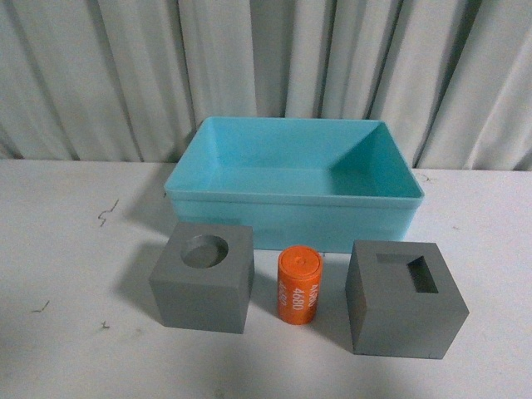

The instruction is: Place gray and orange parts in blue box

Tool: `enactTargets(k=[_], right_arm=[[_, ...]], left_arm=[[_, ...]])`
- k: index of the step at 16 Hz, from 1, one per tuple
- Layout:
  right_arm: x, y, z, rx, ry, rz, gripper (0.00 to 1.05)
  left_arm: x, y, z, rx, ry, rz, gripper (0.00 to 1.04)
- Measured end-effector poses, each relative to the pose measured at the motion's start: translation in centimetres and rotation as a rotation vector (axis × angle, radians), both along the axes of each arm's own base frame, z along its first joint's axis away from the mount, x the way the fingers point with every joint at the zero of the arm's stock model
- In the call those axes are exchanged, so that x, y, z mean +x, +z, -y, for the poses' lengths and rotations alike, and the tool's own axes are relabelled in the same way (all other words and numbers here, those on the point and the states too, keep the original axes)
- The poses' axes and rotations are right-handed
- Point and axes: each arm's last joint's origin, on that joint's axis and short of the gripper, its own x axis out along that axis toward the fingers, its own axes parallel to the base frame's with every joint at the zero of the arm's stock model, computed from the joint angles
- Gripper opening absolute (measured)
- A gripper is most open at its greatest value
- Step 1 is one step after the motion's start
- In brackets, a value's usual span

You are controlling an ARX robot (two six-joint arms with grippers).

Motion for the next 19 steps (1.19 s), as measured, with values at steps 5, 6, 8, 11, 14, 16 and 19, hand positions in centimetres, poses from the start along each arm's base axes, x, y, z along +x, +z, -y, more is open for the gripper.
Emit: enactTargets(k=[5, 6, 8, 11, 14, 16, 19], right_arm=[[0.00, 0.00, 0.00, 0.000, 0.000, 0.000, 0.98], [0.00, 0.00, 0.00, 0.000, 0.000, 0.000, 0.98], [0.00, 0.00, 0.00, 0.000, 0.000, 0.000, 0.98], [0.00, 0.00, 0.00, 0.000, 0.000, 0.000, 0.98], [0.00, 0.00, 0.00, 0.000, 0.000, 0.000, 0.98], [0.00, 0.00, 0.00, 0.000, 0.000, 0.000, 0.98], [0.00, 0.00, 0.00, 0.000, 0.000, 0.000, 0.98]], left_arm=[[0.00, 0.00, 0.00, 0.000, 0.000, 0.000, 0.98], [0.00, 0.00, 0.00, 0.000, 0.000, 0.000, 0.98], [0.00, 0.00, 0.00, 0.000, 0.000, 0.000, 0.98], [0.00, 0.00, 0.00, 0.000, 0.000, 0.000, 0.98], [0.00, 0.00, 0.00, 0.000, 0.000, 0.000, 0.98], [0.00, 0.00, 0.00, 0.000, 0.000, 0.000, 0.98], [0.00, 0.00, 0.00, 0.000, 0.000, 0.000, 0.98]])
